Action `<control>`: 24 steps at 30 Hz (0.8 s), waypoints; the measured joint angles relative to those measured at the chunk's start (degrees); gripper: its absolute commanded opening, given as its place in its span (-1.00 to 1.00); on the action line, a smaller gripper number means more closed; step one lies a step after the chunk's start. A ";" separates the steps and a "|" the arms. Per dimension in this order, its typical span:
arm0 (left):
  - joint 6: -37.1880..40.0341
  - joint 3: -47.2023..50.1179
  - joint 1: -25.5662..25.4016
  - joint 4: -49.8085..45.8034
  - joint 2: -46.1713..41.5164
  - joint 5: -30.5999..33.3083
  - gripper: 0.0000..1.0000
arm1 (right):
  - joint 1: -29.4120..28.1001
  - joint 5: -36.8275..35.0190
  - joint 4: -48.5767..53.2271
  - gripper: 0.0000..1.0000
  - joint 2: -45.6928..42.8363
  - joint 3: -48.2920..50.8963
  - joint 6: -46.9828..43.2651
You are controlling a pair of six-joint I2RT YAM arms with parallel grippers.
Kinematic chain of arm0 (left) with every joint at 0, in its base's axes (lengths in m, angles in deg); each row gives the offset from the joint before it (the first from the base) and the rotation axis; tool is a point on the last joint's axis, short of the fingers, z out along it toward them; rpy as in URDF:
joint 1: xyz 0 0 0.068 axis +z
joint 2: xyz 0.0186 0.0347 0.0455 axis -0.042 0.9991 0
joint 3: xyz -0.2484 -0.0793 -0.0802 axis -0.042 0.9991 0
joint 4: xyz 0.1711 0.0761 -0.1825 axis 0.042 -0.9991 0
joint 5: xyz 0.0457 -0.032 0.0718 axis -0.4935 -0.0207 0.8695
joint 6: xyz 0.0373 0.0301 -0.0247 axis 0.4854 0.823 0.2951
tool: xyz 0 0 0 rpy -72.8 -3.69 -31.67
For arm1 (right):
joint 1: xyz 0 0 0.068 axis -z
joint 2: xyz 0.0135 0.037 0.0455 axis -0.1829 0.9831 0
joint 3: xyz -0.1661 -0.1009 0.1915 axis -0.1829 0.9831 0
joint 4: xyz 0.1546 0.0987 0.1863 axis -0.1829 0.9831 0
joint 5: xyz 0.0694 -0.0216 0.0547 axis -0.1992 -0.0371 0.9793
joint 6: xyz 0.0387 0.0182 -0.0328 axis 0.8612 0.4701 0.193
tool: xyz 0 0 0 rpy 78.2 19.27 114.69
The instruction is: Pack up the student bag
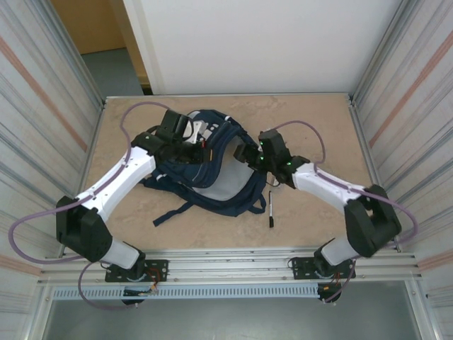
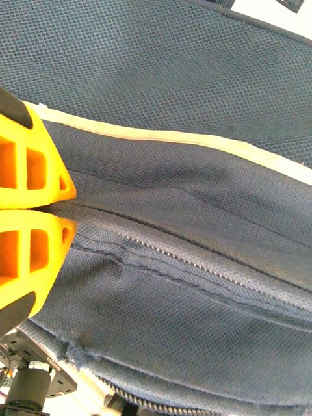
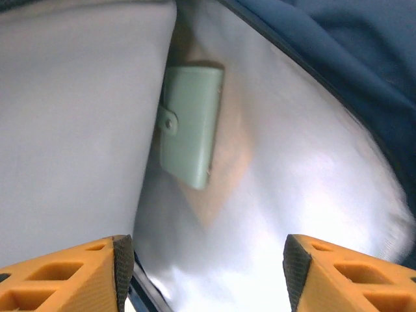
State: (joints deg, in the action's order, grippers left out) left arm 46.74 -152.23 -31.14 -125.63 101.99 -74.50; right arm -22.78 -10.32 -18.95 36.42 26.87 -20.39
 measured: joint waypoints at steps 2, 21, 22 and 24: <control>-1.01 1.03 -1.09 0.85 0.22 1.42 0.05 | 1.16 0.42 4.02 0.30 -2.99 0.81 -2.45; -6.80 20.24 9.99 5.38 -3.87 10.54 0.49 | -5.73 0.17 23.65 0.29 -4.04 -6.34 -24.87; -6.78 20.35 9.99 6.23 -3.54 10.54 0.49 | -6.36 0.13 24.00 0.29 -3.08 -6.91 -25.29; -6.69 20.35 10.05 8.07 -2.27 10.56 0.49 | -7.56 -0.11 24.09 0.29 -1.62 -7.78 -25.79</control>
State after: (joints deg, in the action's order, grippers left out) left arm 40.05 -131.88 -21.08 -117.57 99.72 -63.94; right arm -30.34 -10.43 5.13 34.80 19.09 -46.18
